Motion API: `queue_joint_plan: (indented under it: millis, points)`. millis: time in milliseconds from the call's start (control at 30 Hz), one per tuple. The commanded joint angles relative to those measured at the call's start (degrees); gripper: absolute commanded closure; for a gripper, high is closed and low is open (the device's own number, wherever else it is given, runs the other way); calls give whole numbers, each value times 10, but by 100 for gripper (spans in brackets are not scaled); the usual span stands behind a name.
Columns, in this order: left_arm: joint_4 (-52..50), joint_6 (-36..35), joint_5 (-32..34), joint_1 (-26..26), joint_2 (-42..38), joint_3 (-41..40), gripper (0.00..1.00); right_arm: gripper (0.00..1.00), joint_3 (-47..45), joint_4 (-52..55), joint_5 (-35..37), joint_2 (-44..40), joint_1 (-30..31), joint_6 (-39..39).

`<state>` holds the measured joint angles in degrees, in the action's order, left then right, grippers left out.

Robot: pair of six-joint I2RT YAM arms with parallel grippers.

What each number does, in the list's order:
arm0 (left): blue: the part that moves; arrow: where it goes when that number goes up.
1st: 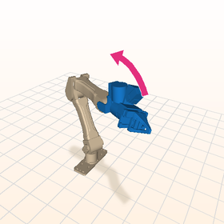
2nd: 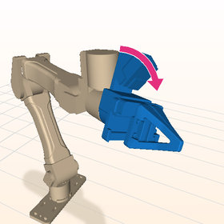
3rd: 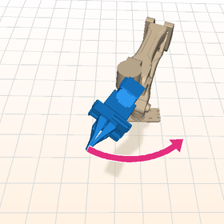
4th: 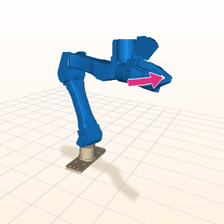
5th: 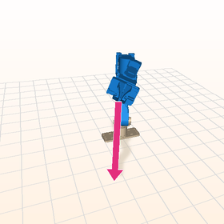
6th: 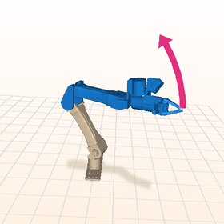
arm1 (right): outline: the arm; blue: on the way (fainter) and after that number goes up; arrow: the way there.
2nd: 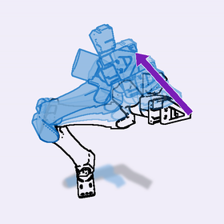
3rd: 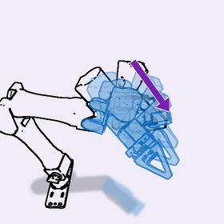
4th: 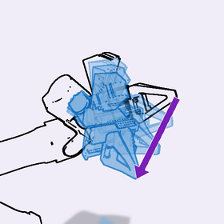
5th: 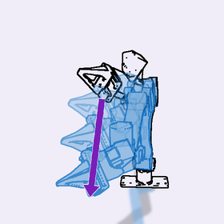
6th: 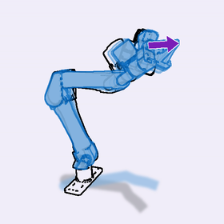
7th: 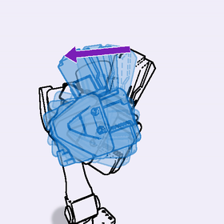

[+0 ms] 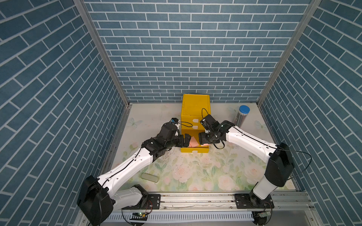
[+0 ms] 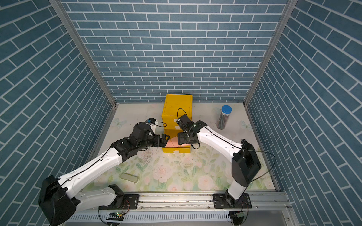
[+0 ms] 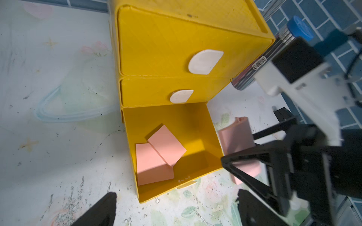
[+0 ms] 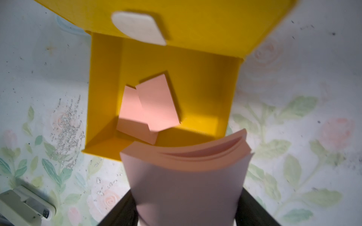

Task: Please put the sticky notes in the drawer by color
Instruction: Place the sticky notes in the drawer.

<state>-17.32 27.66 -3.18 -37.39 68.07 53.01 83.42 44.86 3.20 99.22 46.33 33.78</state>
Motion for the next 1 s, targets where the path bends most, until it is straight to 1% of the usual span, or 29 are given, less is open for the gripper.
queue_joint_plan:
  millis: [0,133,200,367,567,700,833,933,967]
  points:
    - [-24,5,11,3,-12,10,0,25,46,0,1,58,-1,-58]
    - [-33,11,15,4,-23,10,0,25,59,-17,4,100,-1,-70]
    - [-40,12,16,4,-26,14,0,25,65,-10,28,118,-2,-76]
    - [-43,13,10,4,-18,30,0,24,48,-32,34,136,-1,-79]
    - [-50,9,12,4,-3,55,0,17,31,-46,30,139,0,-78]
    - [-54,4,26,4,14,86,0,11,28,-49,33,124,1,-78]
    - [-61,-5,38,10,49,140,0,9,24,-53,19,100,3,-78]
    - [-52,-9,14,42,78,190,0,11,12,-48,17,74,3,-76]
    - [-47,-9,-10,66,89,207,0,12,-1,-53,11,58,3,-73]
